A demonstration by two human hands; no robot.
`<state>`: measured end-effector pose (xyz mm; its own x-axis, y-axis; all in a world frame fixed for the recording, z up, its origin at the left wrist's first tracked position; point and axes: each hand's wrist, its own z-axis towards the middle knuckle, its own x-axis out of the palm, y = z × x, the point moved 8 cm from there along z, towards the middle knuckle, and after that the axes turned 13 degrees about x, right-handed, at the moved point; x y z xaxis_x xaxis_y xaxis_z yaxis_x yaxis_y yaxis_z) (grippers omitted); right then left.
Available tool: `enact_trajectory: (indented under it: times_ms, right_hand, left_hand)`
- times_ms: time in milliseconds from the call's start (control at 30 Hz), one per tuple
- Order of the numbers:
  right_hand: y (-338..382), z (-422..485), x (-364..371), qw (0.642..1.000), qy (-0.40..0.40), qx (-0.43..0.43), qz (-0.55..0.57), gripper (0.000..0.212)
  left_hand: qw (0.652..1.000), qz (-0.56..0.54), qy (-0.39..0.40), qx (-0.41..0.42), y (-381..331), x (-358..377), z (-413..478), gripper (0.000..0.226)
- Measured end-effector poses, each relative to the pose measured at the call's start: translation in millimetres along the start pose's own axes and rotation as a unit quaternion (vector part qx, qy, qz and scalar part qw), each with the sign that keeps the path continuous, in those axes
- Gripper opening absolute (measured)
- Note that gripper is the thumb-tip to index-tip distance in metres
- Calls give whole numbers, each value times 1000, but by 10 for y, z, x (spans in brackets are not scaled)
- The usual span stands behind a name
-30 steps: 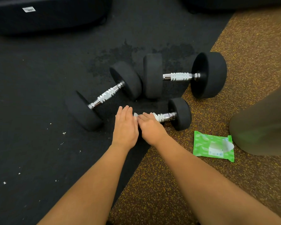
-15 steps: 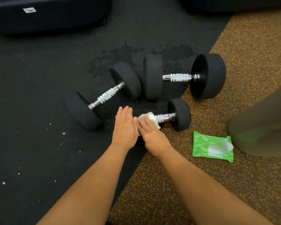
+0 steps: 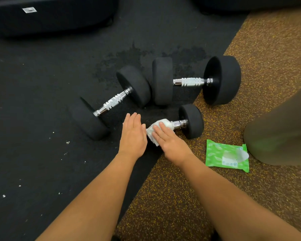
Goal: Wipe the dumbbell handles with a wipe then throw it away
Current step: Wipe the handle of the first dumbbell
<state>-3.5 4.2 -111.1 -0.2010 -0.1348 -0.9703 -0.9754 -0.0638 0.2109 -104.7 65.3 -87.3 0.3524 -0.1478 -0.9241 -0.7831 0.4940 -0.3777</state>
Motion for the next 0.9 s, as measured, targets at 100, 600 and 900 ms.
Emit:
enact_trajectory:
  times_ms: [100, 600, 900]
  right_hand:
    - [-109, 18, -40, 1000, 10, 19, 17, 65]
    - [-88, 118, -127, 998, 24, 53, 24, 61]
    - [99, 224, -152, 997, 35, -26, 57, 52]
  left_hand:
    - [1000, 3, -2, 1, -11, -11, 3, 46]
    - [1000, 5, 11, -7, -17, -50, 69, 37]
    - [1000, -11, 24, -12, 17, -7, 64, 40]
